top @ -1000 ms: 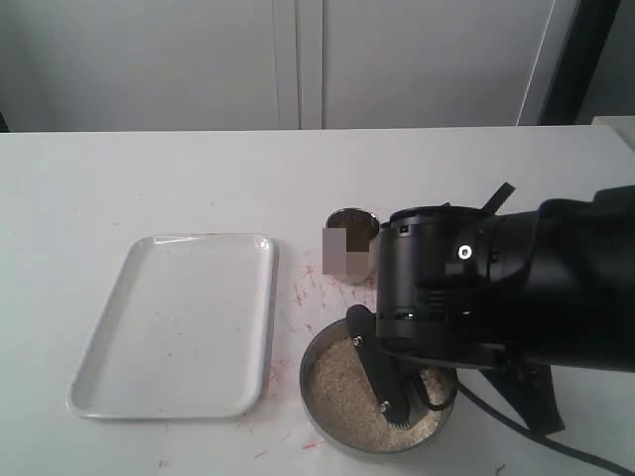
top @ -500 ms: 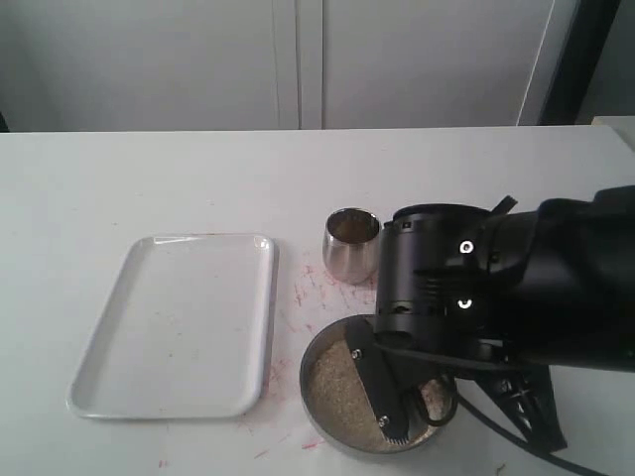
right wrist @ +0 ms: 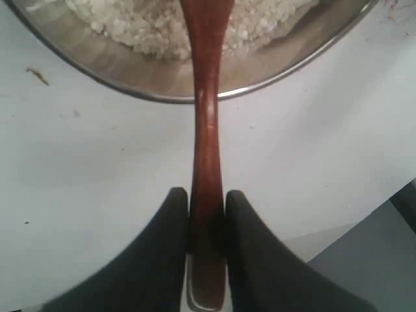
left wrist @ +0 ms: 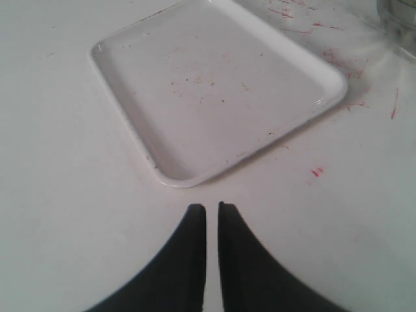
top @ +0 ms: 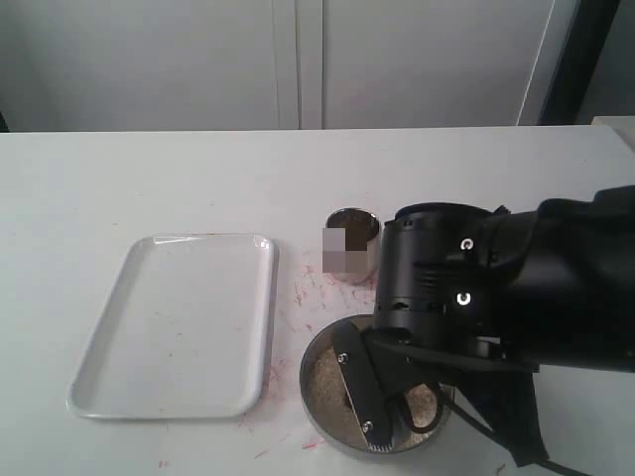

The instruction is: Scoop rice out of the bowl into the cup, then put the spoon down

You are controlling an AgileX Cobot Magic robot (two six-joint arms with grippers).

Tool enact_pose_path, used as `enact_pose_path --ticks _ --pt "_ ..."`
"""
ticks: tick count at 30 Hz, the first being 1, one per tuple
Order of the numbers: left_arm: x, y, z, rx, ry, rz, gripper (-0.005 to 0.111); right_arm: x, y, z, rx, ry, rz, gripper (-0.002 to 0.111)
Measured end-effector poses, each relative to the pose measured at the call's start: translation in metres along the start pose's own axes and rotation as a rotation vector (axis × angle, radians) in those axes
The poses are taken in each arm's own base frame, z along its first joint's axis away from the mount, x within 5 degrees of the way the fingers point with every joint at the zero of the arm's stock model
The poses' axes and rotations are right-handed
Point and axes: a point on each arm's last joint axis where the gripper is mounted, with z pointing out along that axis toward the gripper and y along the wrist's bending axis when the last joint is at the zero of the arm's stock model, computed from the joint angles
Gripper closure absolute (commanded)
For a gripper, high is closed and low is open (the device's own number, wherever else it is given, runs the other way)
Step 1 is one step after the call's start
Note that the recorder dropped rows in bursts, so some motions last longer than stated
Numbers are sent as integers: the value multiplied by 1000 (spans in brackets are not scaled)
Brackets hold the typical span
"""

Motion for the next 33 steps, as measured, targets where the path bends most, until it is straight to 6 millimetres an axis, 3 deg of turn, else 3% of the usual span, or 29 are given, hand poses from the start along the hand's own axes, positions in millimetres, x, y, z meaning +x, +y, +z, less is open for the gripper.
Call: enact_pose_path --ticks 33 --pt "0 0 0 0 0 0 92 -9 1 0 -14 -91 59 108"
